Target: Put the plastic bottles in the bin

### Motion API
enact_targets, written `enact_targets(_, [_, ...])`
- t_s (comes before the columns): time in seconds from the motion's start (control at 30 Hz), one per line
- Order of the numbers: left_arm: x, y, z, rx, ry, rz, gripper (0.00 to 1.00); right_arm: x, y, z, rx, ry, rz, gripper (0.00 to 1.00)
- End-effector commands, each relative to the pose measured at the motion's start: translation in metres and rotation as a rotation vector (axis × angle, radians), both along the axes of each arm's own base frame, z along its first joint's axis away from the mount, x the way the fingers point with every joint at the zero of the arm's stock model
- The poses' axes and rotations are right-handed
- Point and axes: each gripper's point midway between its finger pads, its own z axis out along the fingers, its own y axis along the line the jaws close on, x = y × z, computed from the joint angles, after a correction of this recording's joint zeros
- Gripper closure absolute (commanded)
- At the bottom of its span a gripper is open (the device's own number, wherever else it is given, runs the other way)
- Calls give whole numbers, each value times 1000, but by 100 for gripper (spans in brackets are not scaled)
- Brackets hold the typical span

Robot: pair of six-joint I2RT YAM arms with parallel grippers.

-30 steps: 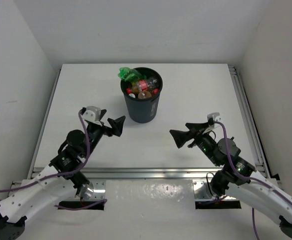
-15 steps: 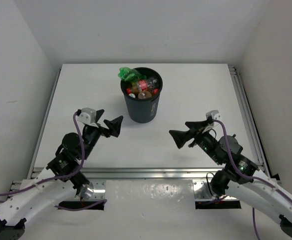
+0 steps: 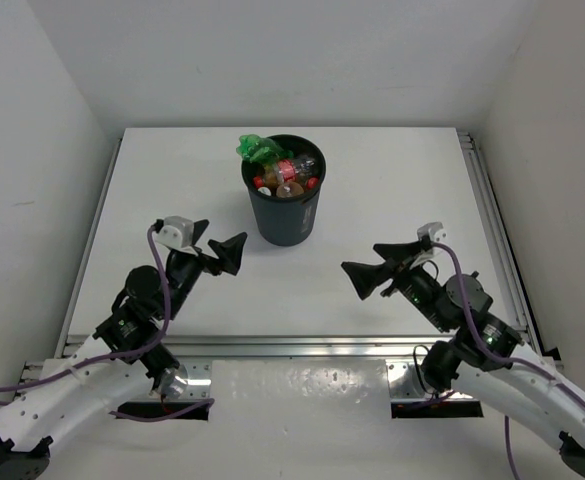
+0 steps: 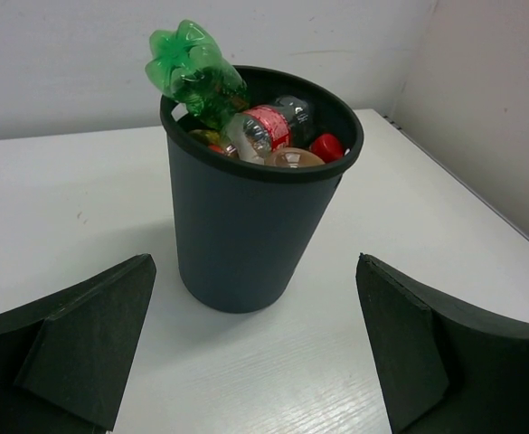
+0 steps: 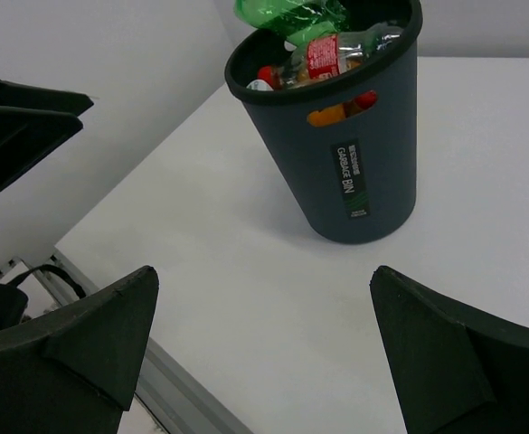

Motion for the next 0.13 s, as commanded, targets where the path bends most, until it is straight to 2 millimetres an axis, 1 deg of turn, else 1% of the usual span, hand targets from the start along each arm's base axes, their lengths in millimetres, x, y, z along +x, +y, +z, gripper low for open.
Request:
enact_targets(0.0, [-2,0,9,-24,-30,-5,0,-5,1,27,67,-70,26,1])
enact_targets(0.1, [-2,2,10,-27,-31,0,0,-9,0,29,74,-80,38,1])
